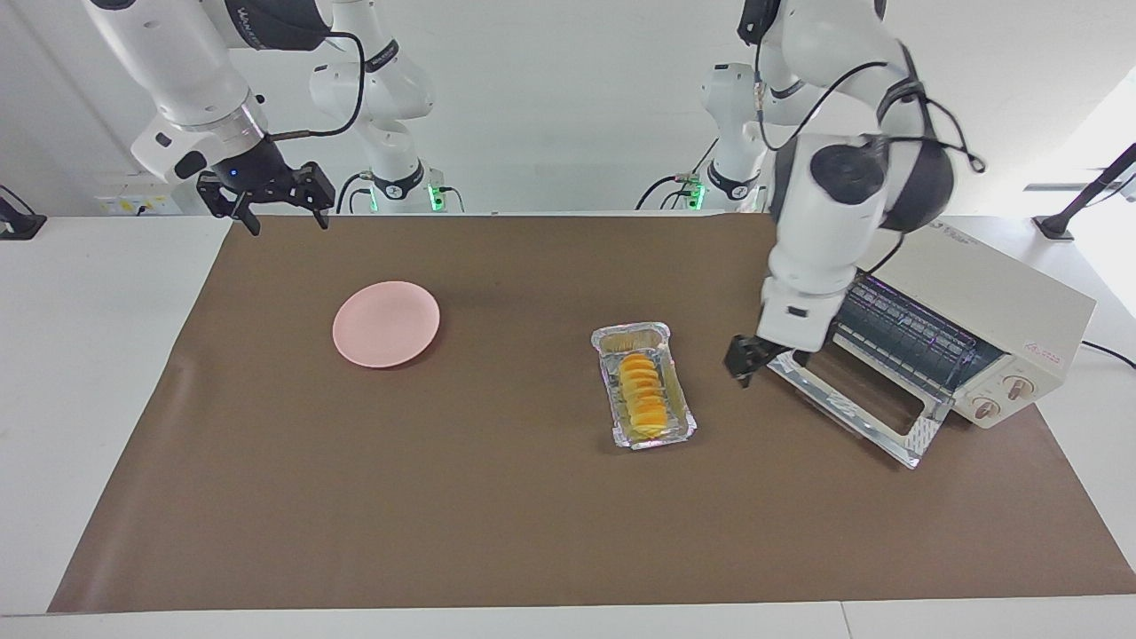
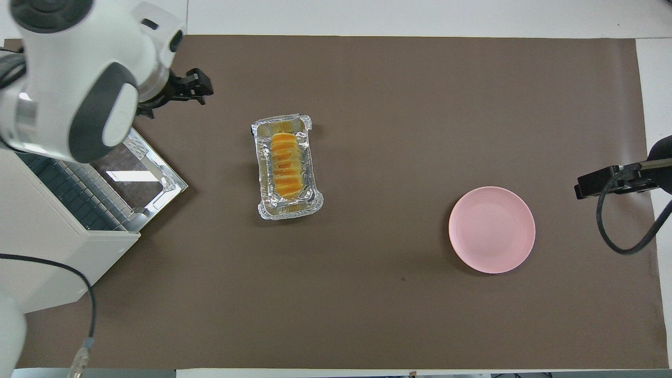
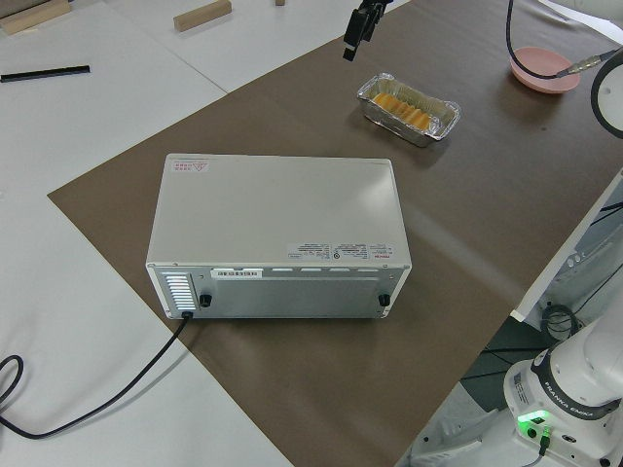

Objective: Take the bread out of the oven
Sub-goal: 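Release the foil tray on the table and withdraw the left gripper, then reach the right gripper to the foil tray and grasp its edge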

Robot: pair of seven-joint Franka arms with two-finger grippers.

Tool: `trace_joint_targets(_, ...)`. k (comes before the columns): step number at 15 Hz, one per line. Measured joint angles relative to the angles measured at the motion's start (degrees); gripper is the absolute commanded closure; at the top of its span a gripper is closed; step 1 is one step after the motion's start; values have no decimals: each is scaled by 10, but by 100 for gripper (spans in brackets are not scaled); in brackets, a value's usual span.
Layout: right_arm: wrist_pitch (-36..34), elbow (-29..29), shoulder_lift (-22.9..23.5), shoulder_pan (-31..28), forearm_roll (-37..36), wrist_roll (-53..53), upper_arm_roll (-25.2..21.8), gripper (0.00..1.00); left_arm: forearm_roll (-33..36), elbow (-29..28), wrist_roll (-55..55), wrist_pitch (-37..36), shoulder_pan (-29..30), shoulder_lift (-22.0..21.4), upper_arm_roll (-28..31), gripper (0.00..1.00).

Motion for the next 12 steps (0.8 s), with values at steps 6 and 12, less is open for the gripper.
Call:
trace_joint_targets(6, 17, -7, -1, 26, 7, 18, 5, 0, -22, -26, 162, -198, 102, -111, 0, 0)
trace_joint_targets(12, 166, -43, 67, 192, 17, 214, 13, 0, -24, -97, 227, -221, 185, -182, -48, 0)
